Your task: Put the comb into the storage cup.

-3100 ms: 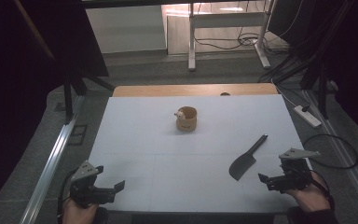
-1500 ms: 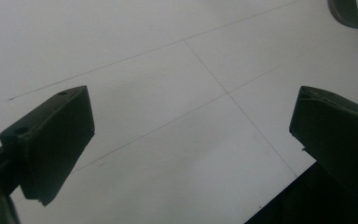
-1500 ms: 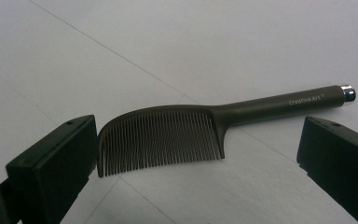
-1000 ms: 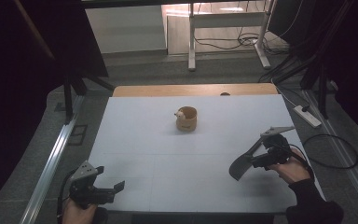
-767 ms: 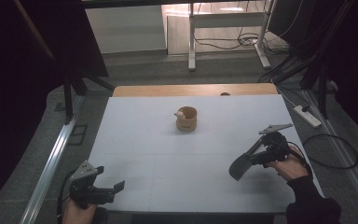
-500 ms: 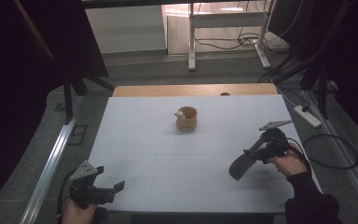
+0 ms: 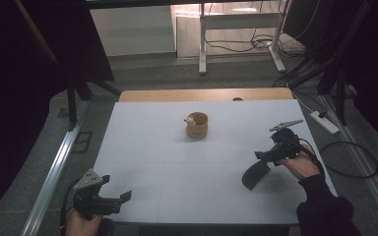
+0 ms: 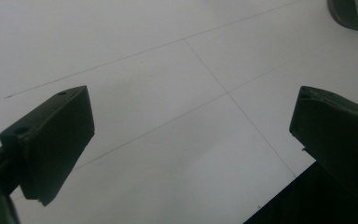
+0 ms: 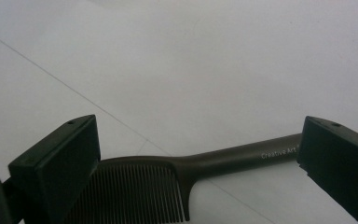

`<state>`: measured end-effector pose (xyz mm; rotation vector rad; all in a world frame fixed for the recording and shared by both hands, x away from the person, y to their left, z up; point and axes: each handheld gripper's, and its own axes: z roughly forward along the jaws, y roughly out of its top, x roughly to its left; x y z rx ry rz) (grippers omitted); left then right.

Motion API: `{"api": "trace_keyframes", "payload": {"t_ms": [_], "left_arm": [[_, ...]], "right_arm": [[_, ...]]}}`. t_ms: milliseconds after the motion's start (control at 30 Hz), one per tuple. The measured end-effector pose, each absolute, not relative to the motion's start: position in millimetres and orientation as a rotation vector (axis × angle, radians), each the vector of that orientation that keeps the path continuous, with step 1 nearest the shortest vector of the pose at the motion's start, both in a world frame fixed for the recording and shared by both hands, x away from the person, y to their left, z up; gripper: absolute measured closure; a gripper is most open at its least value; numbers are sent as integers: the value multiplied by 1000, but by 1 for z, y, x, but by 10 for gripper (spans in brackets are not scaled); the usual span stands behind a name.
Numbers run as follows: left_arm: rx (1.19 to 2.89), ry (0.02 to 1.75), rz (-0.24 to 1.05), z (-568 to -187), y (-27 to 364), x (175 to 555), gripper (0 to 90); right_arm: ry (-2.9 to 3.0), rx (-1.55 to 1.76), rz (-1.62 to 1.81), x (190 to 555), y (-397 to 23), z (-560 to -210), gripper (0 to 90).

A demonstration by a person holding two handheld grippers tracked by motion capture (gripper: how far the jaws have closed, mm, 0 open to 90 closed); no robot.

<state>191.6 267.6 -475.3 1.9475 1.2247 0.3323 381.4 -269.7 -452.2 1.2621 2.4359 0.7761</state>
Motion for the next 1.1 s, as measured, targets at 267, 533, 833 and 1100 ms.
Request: {"api": "trace_keyframes", "payload": {"t_ms": [267, 533, 833, 1100], "left_arm": [[1946, 1224, 329, -475, 268, 192, 7], [1947, 1225, 325, -475, 268, 192, 7], [1948, 1222, 321, -476, 268, 192, 7], [1949, 1221, 318, -476, 268, 192, 8]], "right_arm": [[2452, 1265, 708, 393, -263, -457, 0], [2476, 1284, 668, 403, -261, -463, 0], [2475, 1283, 641, 409, -261, -462, 354], [2523, 1213, 633, 413, -260, -462, 767]]}}
